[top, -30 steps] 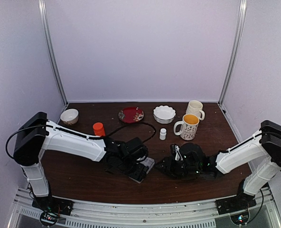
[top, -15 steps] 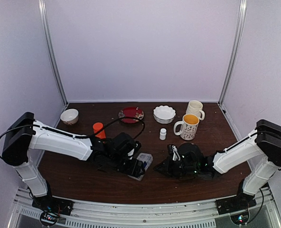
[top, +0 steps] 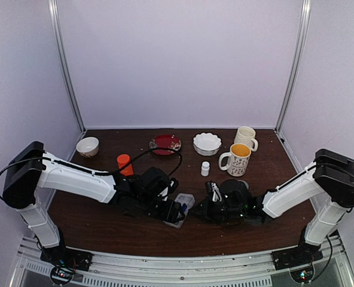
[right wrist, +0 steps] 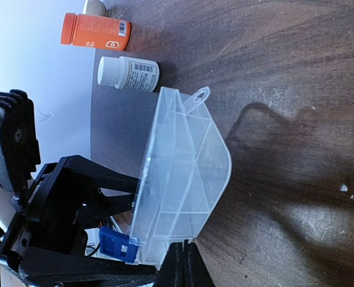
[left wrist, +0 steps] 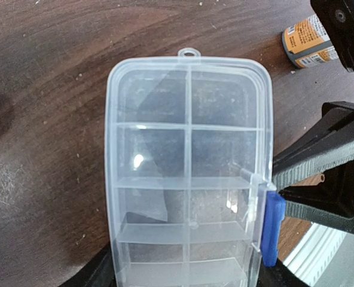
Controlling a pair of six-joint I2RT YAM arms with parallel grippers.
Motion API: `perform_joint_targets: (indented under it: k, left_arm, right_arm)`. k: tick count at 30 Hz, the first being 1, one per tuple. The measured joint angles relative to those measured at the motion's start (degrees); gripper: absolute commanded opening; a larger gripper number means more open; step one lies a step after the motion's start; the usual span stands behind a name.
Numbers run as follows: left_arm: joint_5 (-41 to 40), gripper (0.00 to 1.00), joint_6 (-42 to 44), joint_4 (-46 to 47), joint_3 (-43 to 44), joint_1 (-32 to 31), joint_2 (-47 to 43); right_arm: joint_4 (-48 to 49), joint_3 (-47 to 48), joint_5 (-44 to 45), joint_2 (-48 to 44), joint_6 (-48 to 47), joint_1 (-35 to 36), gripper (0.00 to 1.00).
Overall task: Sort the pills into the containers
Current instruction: Open the lid of the pill container.
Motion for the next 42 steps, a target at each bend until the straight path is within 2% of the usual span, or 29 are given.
perform_joint_targets:
  k: [29,42]
  left_arm:
    - [0.9,0.64,-0.5,1.0,-0.3,0.3,0.1]
    - [0.9,0.63,-0.9,1.9,-0.3,0.3,0.1]
  right_arm:
    - [-1.4,-0.7,0.5,-2.7,-0.7,0.1,0.00]
    - [1.4,-1.0,0.7,-3.3,-0.7,0.5,0.00]
